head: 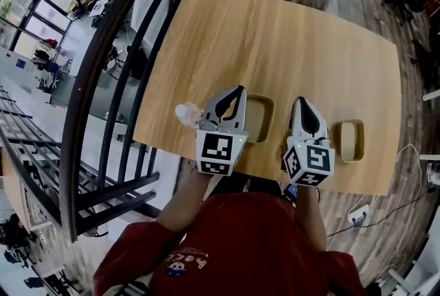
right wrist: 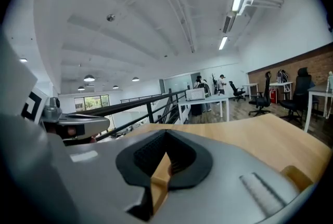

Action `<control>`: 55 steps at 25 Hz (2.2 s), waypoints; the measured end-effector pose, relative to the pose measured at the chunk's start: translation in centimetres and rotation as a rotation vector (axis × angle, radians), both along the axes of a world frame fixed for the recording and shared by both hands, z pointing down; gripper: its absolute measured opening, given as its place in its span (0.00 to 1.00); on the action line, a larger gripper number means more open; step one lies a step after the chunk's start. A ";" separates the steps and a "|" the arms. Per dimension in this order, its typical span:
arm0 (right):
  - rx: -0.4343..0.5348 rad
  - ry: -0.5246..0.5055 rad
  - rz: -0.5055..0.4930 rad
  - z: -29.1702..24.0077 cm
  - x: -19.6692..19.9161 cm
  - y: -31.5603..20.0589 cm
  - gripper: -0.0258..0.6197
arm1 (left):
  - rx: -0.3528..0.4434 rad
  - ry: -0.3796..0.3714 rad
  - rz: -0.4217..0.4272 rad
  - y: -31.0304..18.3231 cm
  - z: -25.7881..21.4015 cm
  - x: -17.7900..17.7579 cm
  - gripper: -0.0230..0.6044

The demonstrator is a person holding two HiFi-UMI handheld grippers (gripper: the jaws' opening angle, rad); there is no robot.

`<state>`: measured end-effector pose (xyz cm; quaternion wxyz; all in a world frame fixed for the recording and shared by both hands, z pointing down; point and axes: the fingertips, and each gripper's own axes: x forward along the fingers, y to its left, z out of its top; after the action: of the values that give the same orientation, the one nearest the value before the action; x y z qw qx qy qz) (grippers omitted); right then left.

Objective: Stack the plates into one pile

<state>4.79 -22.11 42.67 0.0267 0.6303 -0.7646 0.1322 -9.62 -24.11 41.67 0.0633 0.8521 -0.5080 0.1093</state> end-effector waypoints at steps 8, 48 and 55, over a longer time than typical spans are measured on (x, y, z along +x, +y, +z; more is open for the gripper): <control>-0.210 -0.107 -0.016 7.5 -2.1 1.3 0.06 | -0.199 -0.054 -0.020 0.7 7.6 -1.4 0.07; -0.698 -0.100 0.016 21.5 -4.5 4.3 0.13 | -0.655 -0.056 0.009 4.3 22.6 -1.6 0.13; -0.686 -0.110 0.027 21.0 -4.3 4.7 0.11 | -0.645 -0.030 0.008 4.3 21.6 -1.5 0.12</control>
<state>0.52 -17.46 63.69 0.1942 0.5865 -0.6676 0.4155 -11.07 -19.83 63.29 0.3220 0.7884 -0.4447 0.2774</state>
